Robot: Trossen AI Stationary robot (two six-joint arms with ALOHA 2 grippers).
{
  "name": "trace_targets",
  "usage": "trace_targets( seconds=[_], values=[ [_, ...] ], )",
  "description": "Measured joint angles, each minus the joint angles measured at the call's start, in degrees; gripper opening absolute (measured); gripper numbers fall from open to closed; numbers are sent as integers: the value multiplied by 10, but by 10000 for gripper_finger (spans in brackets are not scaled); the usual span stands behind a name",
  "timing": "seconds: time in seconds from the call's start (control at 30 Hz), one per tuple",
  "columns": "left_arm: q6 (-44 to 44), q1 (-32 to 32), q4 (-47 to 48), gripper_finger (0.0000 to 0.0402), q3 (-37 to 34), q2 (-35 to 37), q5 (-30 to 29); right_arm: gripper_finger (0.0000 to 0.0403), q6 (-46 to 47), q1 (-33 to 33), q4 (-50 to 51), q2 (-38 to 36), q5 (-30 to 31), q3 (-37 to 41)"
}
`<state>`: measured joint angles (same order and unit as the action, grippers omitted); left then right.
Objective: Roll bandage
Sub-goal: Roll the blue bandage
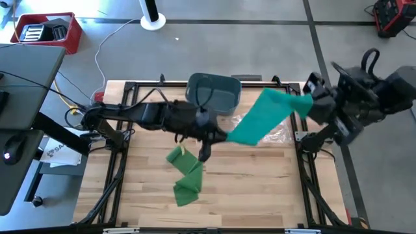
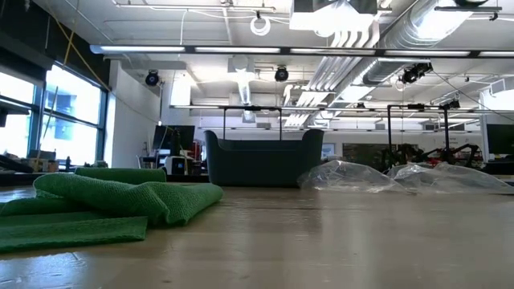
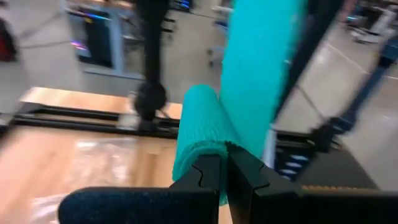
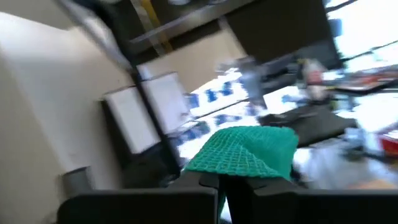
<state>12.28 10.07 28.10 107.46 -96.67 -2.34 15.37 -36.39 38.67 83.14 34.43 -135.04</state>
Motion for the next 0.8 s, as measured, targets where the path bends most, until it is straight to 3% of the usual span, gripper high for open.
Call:
trace_targets(
  seconds=[0.1,0.17,0.23,0.4,0.53,0.8],
  values=[
    [12,21,3,1,0,-1,6,0,2,19,8,-22,16,23],
    [17,32,15,1,0,0,-24,0,7,28,9,-29,-12,26],
    [28,38,23,1,0,0,-67,0,10,30,9,-30,-70,26],
    [52,26,52,1,0,17,-184,0,38,22,9,-7,-283,27],
    [47,11,70,1,0,56,-227,0,64,-5,10,17,-395,29],
    [18,-27,55,1,0,116,-222,0,97,-46,10,53,-417,28]
  ],
)
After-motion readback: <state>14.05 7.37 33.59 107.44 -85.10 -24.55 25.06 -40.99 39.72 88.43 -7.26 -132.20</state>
